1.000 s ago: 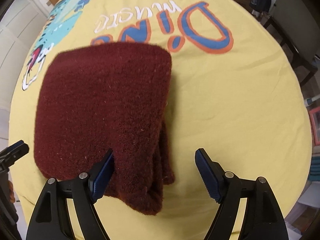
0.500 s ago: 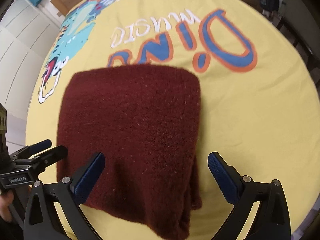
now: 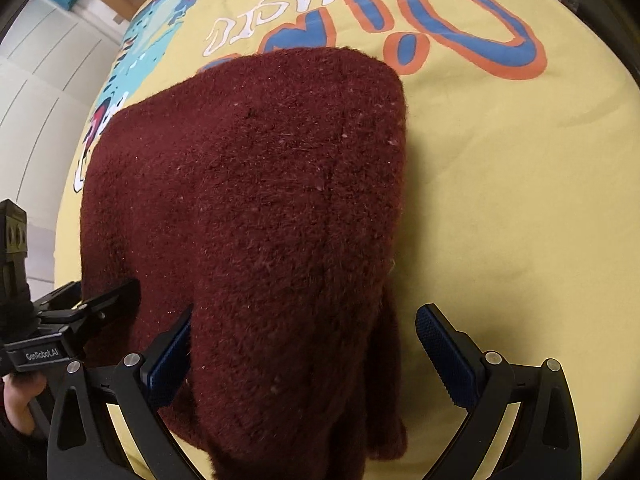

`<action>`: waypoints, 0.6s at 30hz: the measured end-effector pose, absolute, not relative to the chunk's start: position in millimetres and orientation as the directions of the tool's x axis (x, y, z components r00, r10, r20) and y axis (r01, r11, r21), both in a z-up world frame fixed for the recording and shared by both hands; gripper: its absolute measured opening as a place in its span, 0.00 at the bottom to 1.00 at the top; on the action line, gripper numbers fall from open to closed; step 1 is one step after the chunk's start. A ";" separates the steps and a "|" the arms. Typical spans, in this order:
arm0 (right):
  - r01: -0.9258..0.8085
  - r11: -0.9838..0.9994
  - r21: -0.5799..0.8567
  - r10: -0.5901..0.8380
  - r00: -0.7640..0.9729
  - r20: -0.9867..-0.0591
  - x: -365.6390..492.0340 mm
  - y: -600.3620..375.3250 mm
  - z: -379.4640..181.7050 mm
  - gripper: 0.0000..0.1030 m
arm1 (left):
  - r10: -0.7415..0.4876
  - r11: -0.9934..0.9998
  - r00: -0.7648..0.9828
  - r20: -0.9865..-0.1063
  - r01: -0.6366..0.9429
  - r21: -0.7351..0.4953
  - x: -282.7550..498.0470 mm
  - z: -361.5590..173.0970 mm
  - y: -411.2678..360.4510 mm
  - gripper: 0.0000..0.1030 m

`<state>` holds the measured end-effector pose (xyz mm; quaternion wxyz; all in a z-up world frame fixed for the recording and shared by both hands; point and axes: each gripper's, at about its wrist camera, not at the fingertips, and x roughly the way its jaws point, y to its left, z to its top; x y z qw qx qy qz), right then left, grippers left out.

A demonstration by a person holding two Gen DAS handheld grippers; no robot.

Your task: Fold small clothes

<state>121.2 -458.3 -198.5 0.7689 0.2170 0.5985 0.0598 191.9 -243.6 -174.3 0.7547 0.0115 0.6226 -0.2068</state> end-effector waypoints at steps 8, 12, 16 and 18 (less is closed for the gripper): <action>0.178 0.858 0.482 0.427 0.274 -0.862 123.2 -457.4 -198.2 0.73 | -0.328 0.897 0.151 -0.933 0.359 -0.257 189.7 -171.5 -250.1 0.81; 0.168 0.846 0.507 0.451 0.284 -0.846 121.0 -454.9 -192.1 0.52 | -0.360 0.884 0.147 -0.921 0.371 -0.286 189.3 -169.1 -249.0 0.63; 0.156 0.861 0.483 0.422 0.308 -0.852 118.3 -447.8 -174.6 0.42 | -0.385 0.864 0.165 -0.908 0.412 -0.291 185.2 -155.2 -250.6 0.48; 0.152 0.867 0.475 0.408 0.333 -0.850 114.3 -444.6 -159.9 0.41 | -0.414 0.849 0.168 -0.895 0.426 -0.313 182.7 -143.0 -245.8 0.44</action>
